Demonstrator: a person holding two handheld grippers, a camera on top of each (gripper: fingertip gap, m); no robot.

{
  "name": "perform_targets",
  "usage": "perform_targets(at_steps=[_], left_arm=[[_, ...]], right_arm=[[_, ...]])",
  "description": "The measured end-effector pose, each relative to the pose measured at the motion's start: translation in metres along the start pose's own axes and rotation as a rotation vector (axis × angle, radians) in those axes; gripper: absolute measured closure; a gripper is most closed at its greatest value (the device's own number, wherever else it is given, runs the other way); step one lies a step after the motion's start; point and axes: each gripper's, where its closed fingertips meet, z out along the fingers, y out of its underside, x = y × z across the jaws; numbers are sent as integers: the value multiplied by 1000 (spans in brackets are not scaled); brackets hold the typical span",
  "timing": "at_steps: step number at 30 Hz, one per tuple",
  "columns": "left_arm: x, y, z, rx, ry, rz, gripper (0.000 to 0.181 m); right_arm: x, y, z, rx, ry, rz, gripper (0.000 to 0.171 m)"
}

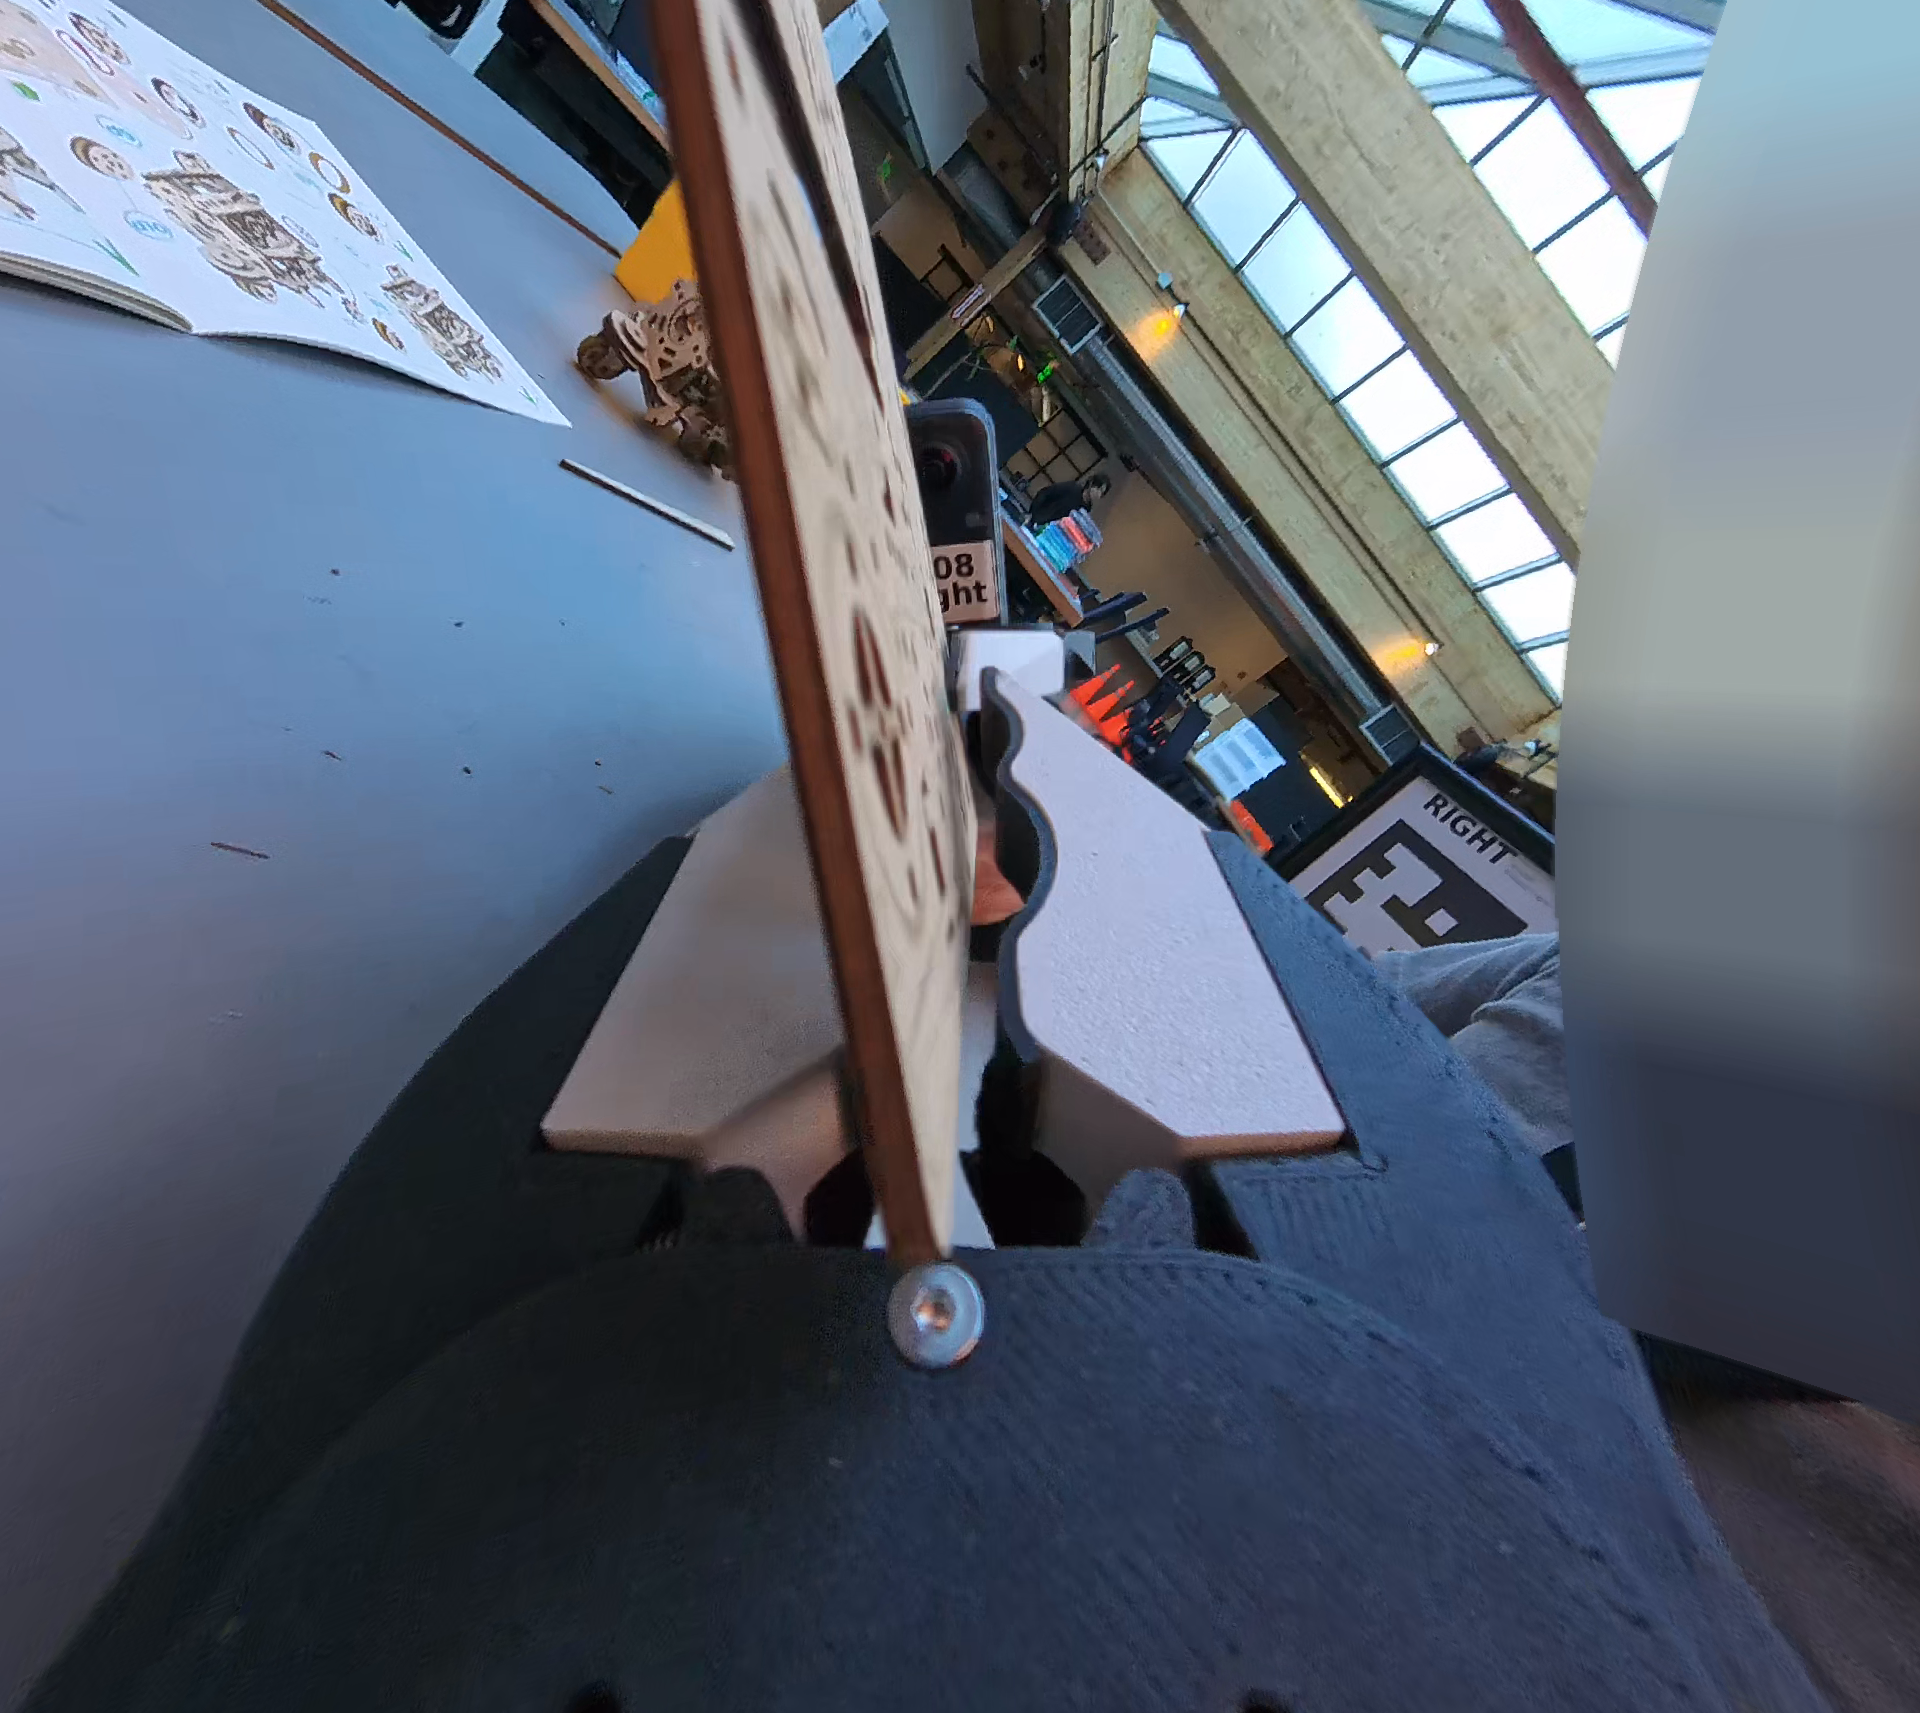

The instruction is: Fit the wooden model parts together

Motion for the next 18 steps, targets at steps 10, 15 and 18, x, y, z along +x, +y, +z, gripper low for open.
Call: perform_targets(at_steps=[10,15,18], left_arm=[[-2,-2,-2,0,26,-68,179],[-2,-1,-2,-7,35,-82,178],[-2,0,-1,-18,37,-89,178]], right_arm=[[0,5,2,-29,15,-30,170],[0,5,2,-31,16,-33,170],[1,4,2,-28,23,-40,170]])
